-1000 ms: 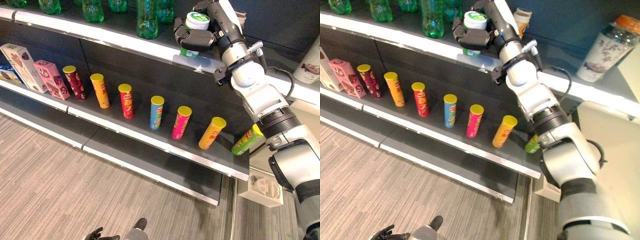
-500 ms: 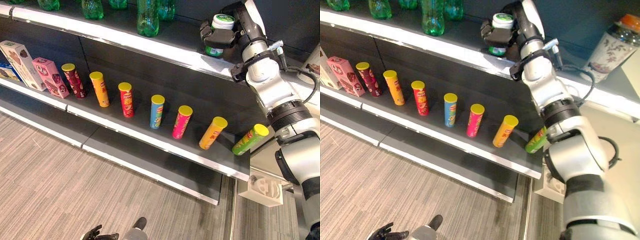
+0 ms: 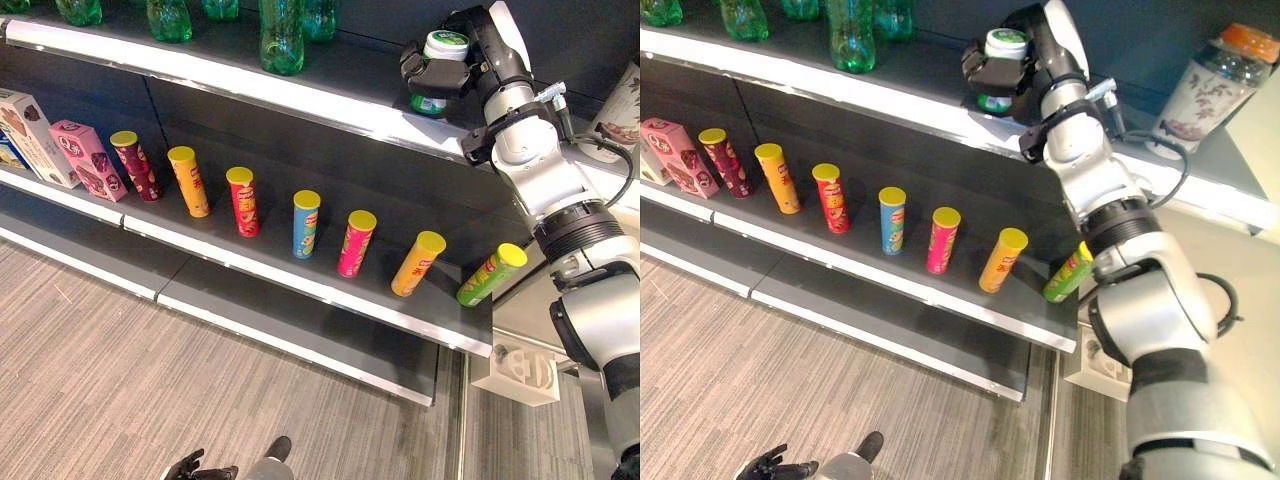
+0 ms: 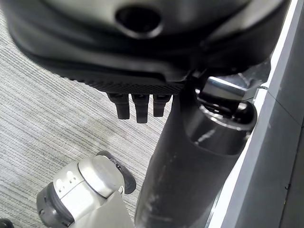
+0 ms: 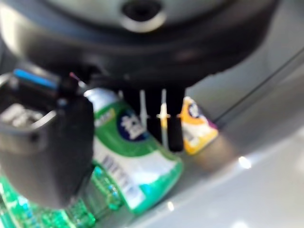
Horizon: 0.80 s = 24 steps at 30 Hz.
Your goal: Put the goods on the table back onto the shelves and tidy them up.
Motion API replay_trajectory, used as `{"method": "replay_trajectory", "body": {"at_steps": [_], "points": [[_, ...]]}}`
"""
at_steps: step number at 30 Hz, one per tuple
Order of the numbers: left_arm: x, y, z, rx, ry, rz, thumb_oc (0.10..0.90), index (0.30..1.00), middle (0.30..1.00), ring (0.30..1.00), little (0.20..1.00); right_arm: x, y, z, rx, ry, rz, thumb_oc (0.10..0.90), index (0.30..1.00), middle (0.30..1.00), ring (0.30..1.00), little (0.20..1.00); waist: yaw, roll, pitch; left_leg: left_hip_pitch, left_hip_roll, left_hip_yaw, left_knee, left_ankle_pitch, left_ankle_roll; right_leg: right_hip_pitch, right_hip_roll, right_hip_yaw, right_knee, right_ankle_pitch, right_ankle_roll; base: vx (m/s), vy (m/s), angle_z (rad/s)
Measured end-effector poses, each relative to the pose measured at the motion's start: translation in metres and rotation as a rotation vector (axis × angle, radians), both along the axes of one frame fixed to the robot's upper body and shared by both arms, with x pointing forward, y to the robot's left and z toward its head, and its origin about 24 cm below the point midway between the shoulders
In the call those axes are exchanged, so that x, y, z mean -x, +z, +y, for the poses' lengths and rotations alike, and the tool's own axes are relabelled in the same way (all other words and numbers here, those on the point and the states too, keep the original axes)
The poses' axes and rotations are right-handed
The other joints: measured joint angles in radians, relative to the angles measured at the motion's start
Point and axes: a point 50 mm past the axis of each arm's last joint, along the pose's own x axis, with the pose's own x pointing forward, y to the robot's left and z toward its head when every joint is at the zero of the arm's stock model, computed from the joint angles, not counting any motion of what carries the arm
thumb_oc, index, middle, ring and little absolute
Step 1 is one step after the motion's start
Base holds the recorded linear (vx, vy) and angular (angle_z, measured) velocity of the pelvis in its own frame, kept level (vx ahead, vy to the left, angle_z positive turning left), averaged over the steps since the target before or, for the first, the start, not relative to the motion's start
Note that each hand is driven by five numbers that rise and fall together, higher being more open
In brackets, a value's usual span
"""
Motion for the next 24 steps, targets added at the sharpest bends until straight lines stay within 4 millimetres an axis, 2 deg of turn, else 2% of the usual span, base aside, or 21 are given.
{"method": "replay_trajectory", "body": {"at_steps": [1,2,3,20,24], "points": [[0.0001,0.0000,0.0000,0.000,0.000,0.000,0.800,0.900,0.900,0.900,0.900,-0.0002,-0.0005,-0.0007,-0.001,-0.003,0.002,0.725,0.787,0.787,0.787,0.787,0.000,0.000,0.000,0.000,0.000,0.000,0.000,0.000,0.000,0.000,0.000,0.000,0.000,0.000,0.000,0.00,0.000,0.00],[0.0000,0.0000,0.0000,0.000,0.000,0.000,0.800,0.900,0.900,0.900,0.900,-0.0008,-0.0016,-0.0021,-0.002,-0.009,0.007,0.725,0.787,0.787,0.787,0.787,0.000,0.000,0.000,0.001,0.000,0.000,0.000,0.000,0.000,0.000,0.000,0.000,0.000,0.000,0.000,0.00,0.000,0.00],[0.0001,0.0000,0.0000,0.000,0.000,0.000,0.800,0.900,0.900,0.900,0.900,-0.0021,-0.0044,-0.0059,-0.008,-0.026,0.020,0.800,0.900,0.900,0.900,0.900,0.001,0.000,0.000,0.001,0.000,0.000,0.000,0.000,0.000,0.000,0.000,0.000,0.000,0.000,0.000,0.00,0.000,0.00],[0.0013,-0.0003,-0.0001,0.000,-0.001,0.003,0.800,0.900,0.900,0.900,0.900,-0.0021,-0.0045,-0.0060,-0.004,-0.029,0.019,0.800,0.900,0.900,0.900,0.900,-0.002,0.001,0.000,0.002,0.000,0.001,0.000,0.000,0.000,0.002,-0.001,0.001,0.000,0.000,0.000,0.00,0.000,0.00],[-0.0025,-0.0004,-0.0028,-0.004,-0.018,0.001,0.800,0.900,0.900,0.900,0.900,-0.0020,-0.0046,-0.0023,-0.010,-0.021,0.011,0.800,0.900,0.900,0.900,0.900,-0.014,0.002,-0.001,0.005,0.001,0.004,0.000,0.000,0.000,-0.002,-0.002,0.004,0.000,0.000,0.000,0.00,0.001,-0.01]]}}
